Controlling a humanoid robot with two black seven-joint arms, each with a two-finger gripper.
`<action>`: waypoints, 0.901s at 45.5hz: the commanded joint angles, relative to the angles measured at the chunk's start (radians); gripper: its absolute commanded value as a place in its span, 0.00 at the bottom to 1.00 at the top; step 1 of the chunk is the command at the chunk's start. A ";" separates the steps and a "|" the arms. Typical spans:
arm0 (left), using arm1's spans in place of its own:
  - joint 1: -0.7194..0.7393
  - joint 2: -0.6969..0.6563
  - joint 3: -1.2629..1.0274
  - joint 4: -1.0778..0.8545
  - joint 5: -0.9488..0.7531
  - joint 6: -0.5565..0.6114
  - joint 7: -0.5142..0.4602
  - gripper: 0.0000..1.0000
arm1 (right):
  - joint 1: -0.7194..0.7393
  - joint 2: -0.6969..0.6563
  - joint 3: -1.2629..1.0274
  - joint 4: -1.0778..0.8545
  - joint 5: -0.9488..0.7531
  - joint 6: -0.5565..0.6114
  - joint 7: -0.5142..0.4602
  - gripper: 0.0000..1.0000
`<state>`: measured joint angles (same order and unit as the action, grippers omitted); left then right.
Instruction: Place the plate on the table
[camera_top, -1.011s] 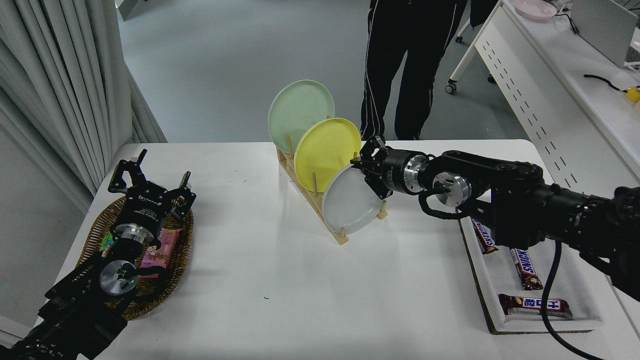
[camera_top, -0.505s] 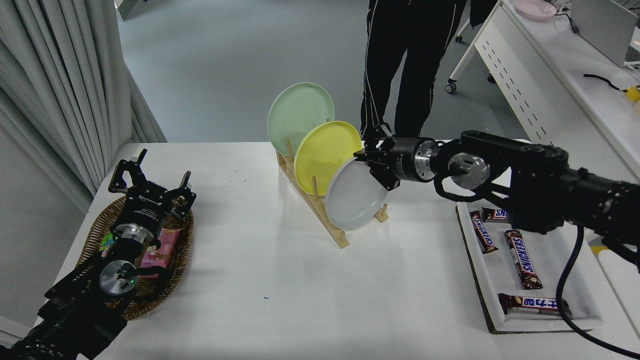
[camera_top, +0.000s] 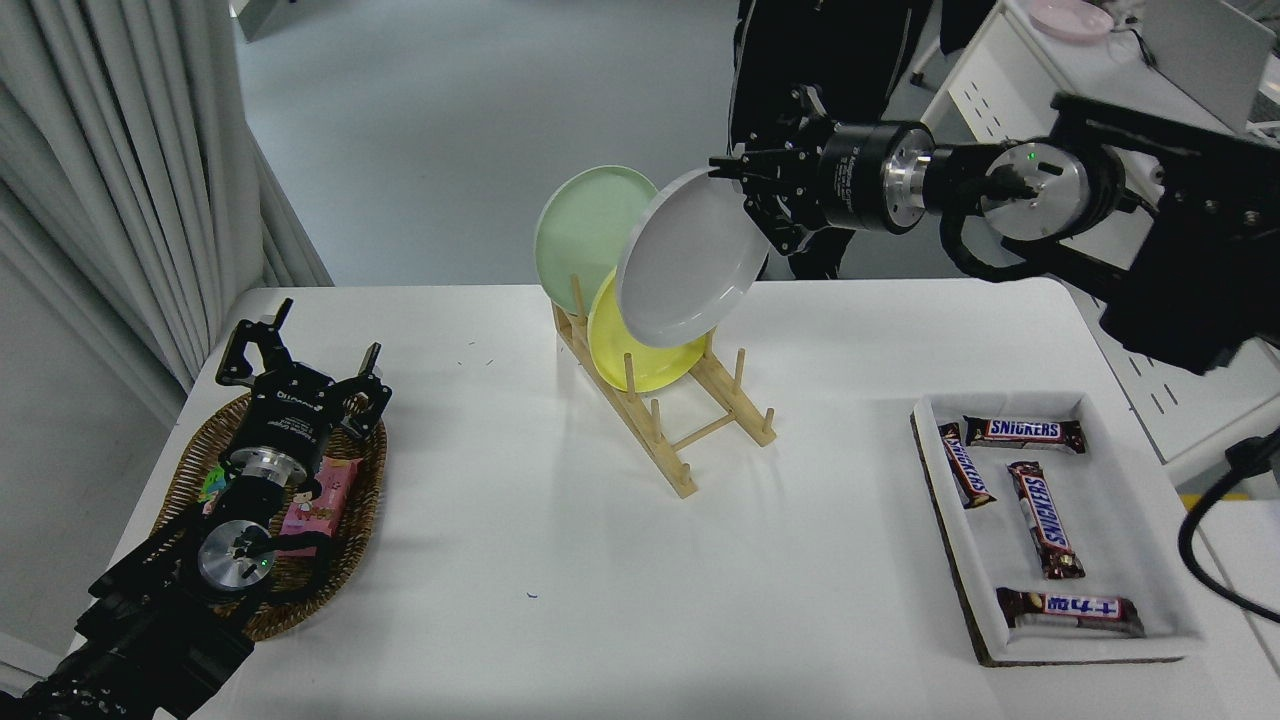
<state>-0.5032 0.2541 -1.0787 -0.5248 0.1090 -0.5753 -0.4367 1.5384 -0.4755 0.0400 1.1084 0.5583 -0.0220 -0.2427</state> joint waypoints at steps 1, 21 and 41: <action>0.000 -0.001 0.000 0.000 0.000 0.000 0.000 1.00 | 0.054 -0.028 0.015 0.117 0.178 -0.162 -0.021 0.00; 0.000 -0.001 0.000 0.000 0.000 0.000 0.000 1.00 | -0.207 0.051 0.086 0.154 0.315 -0.548 -0.024 0.00; 0.000 -0.001 0.000 0.000 0.000 0.000 0.000 1.00 | -0.354 0.052 0.109 0.195 0.555 -0.763 -0.020 0.00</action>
<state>-0.5031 0.2537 -1.0791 -0.5249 0.1090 -0.5752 -0.4370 1.2978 -0.4279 0.1333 1.2936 0.9911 -0.6936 -0.2645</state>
